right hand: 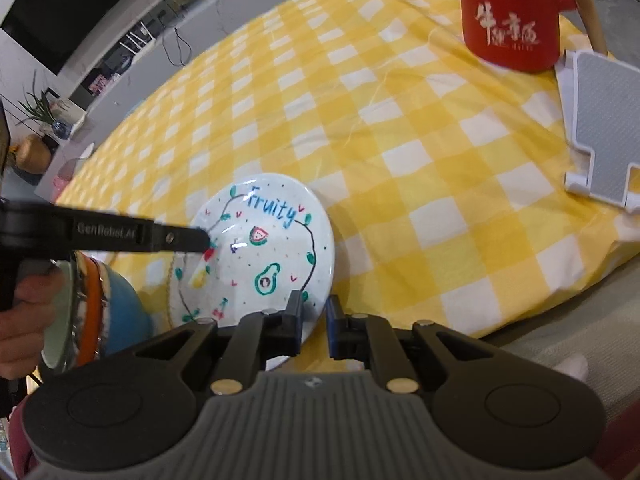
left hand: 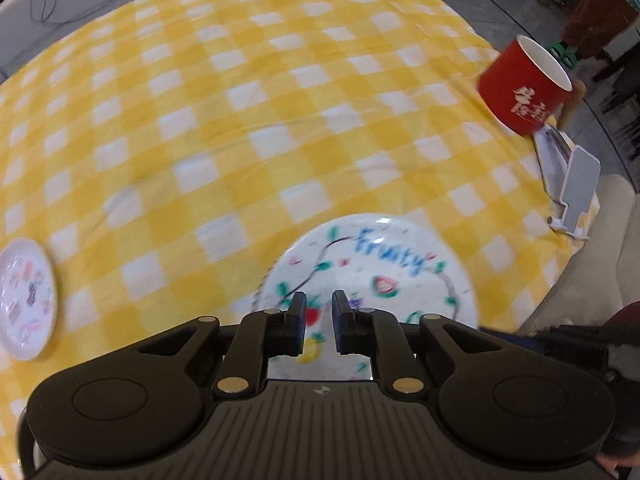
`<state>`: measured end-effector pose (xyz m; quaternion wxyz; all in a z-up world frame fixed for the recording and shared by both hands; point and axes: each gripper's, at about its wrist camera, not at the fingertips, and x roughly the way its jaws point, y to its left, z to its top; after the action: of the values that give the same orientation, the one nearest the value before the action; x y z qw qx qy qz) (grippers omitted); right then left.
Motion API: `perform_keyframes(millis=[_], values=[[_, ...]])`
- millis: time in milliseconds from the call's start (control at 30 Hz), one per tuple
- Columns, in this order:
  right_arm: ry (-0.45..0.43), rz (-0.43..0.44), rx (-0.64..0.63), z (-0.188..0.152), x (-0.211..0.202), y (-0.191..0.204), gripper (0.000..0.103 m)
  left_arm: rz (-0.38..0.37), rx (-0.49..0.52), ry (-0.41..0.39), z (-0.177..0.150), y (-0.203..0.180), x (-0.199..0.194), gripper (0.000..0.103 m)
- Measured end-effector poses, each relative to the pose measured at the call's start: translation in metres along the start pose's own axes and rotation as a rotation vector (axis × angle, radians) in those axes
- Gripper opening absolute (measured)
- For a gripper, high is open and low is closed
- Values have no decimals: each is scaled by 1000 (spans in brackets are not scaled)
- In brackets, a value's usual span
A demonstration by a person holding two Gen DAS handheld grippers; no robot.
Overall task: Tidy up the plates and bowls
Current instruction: 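Lower the Fruity plate beside the bowl stack and open both tools, then move both tools to the small white sticker plate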
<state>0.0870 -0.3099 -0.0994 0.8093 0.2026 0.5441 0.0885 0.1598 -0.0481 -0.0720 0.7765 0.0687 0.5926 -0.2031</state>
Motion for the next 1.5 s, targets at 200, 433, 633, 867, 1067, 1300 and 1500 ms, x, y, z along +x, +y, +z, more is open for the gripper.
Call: perform_keyframes(millis=[200, 433, 633, 867, 1067, 1300, 1500], values=[[-21, -18, -40, -3, 0, 6, 10, 20, 83, -36, 3, -25, 0, 16], [-36, -20, -50, -6, -2, 8, 13, 117, 155, -149, -6, -43, -29, 16], [-67, -58, -52, -7, -7, 9, 35, 122, 40, -305, -8, -33, -64, 20], [-96, -54, -106, -6, -19, 16, 67, 107, -164, -489, -21, 3, -107, 49], [-165, -54, -180, 0, -39, 31, 84, 145, -253, -597, -37, 46, -145, 75], [-225, -29, -250, 34, -70, 69, 88, 262, -364, -585, -53, 100, -166, 80], [-194, 46, -329, 80, -77, 138, 88, 257, -547, -459, -70, 160, -156, 76]])
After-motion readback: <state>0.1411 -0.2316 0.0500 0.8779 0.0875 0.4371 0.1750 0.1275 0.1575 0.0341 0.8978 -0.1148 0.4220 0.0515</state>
